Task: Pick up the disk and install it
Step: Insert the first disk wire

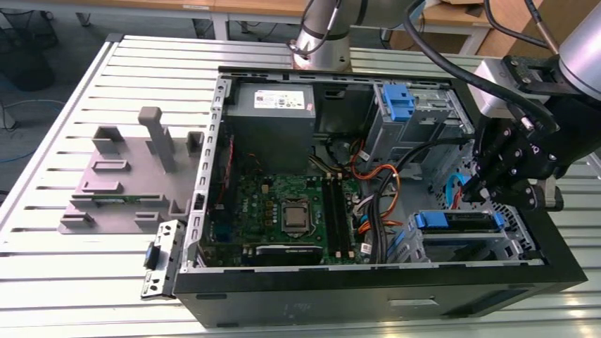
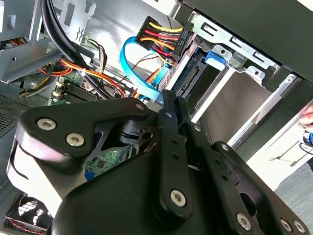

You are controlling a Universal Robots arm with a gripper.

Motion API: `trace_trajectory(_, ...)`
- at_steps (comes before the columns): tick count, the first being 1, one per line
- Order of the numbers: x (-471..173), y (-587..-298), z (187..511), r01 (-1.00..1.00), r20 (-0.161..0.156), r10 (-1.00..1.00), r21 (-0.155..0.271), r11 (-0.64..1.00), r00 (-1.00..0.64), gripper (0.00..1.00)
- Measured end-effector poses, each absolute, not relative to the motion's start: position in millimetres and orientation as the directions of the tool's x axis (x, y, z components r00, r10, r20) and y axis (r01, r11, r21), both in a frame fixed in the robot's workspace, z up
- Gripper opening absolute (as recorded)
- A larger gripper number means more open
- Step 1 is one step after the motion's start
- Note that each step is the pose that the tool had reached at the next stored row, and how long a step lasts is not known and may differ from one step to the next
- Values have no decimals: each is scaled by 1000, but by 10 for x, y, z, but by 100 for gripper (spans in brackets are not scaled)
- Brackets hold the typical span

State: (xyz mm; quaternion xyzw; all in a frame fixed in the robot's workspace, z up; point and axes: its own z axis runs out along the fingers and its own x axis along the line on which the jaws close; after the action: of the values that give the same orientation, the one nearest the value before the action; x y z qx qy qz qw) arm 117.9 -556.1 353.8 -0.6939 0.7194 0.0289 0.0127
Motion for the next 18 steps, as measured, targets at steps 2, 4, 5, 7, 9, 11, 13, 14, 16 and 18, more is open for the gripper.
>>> trace_trajectory(2,1179,-5561,3537,-999,-58,-998,24,35,-37,16)
trace_trajectory(4,1179,-5561,3537,-999,-58,-998,24,35,-37,16)
trace_trajectory(5,1179,-5561,3537,-999,-58,-998,24,35,-37,16)
trace_trajectory(7,1179,-5561,3536,-999,-58,-998,24,35,-37,16)
trace_trajectory(9,1178,-5576,3533,-999,-58,-998,24,35,-37,16)
trace_trajectory(11,1178,-5601,3529,-999,-58,-998,24,35,-37,16)
trace_trajectory(13,1179,-5627,3514,-999,-58,-998,24,35,-37,16)
trace_trajectory(14,1179,-5637,3509,-999,-58,-998,23,35,-37,16)
trace_trajectory(16,1179,-5645,3506,-999,-58,-998,23,35,-37,16)
trace_trajectory(18,1179,-5649,3506,-999,-58,-998,23,35,-37,16)
